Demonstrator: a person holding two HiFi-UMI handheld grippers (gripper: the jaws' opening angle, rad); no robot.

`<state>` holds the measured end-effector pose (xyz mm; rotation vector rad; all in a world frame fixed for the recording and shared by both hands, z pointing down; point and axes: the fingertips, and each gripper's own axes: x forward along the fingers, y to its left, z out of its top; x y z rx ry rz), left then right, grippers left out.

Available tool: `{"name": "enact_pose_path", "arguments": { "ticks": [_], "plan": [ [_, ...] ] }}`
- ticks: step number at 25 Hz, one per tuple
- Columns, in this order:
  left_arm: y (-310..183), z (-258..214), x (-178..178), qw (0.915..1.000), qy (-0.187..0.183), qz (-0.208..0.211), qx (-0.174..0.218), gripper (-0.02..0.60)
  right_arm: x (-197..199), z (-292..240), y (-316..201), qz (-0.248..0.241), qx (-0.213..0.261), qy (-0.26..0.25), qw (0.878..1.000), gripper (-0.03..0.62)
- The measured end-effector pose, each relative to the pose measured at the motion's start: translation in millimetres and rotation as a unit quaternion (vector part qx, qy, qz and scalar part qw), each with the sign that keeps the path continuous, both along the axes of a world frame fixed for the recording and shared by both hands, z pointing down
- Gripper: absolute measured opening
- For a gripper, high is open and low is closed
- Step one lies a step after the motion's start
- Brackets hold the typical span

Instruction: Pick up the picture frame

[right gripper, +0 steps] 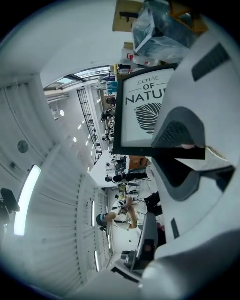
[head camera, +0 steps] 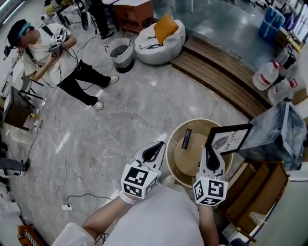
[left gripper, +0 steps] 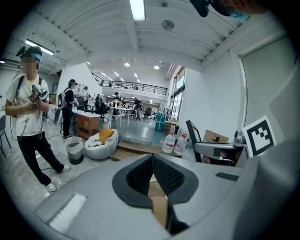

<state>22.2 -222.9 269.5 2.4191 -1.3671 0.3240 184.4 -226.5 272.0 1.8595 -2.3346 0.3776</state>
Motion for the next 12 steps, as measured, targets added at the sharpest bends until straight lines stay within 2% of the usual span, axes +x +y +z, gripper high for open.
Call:
{"name": "enact_pose_path", "arguments": {
  "ticks": [12],
  "plan": [
    [11,-21,6,0.9992,-0.002,0.003,0.039,0.006,20,-26,20,0.025,0.034,-0.01,0.999,0.055]
  ]
}}
